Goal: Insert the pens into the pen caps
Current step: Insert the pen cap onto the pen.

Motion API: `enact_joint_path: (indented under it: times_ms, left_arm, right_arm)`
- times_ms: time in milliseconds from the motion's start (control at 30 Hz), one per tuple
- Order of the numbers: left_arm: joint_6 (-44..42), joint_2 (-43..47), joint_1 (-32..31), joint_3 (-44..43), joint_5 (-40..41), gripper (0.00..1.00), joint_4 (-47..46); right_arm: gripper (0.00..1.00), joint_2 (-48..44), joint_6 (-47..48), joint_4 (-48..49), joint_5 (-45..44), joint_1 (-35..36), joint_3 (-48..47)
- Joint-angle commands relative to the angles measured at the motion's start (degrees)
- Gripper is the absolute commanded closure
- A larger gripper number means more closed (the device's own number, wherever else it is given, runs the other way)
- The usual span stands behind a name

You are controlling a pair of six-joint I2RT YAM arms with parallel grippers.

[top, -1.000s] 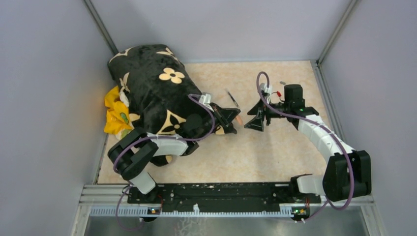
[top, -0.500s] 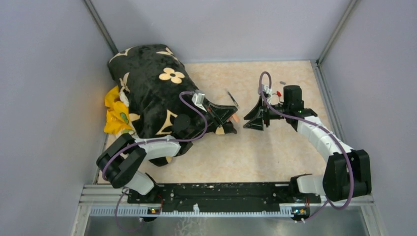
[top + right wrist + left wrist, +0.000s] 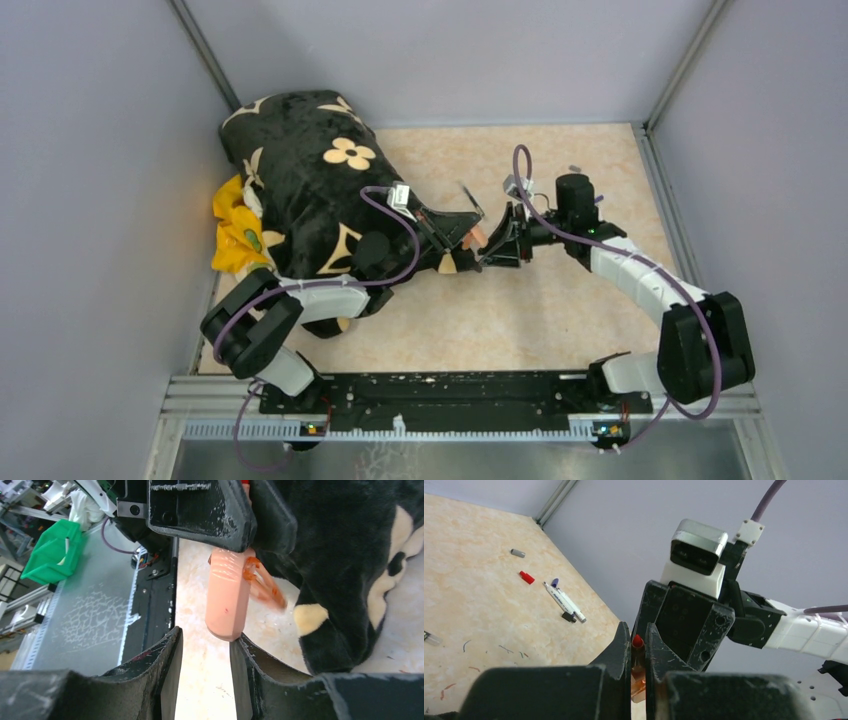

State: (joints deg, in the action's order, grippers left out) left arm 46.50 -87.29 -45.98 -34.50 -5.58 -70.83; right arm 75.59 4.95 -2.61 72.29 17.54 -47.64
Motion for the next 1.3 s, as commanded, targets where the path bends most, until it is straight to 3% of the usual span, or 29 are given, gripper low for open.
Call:
enact_joint_path:
  times_ms: [0,1000,1100,1267]
  left_arm:
    - [2.9,-1.0,0.1,0.2,1.2,1.00,-3.3]
    - [4.9,-1.9,-1.0,-2.0,2.0,1.00,6.9]
    - [5.1,-2.2,-1.2,-2.3,2.2,1.00,7.1]
    - [5.2,-2.1,-1.3,-2.5,2.6,1.00,7.9]
  right_arm:
    - [0.61,1.4,-6.6,7.1,0.1,2.3,0.3]
    - [0.55,1.5,-5.4,0.0,-12.4,2.3,-5.4]
    - [0.59,1.5,-3.6,-1.2,-13.8,2.6,-5.4]
    - [0.81,1.7,0.2,-3.9,-16.0,3.7,-6.0]
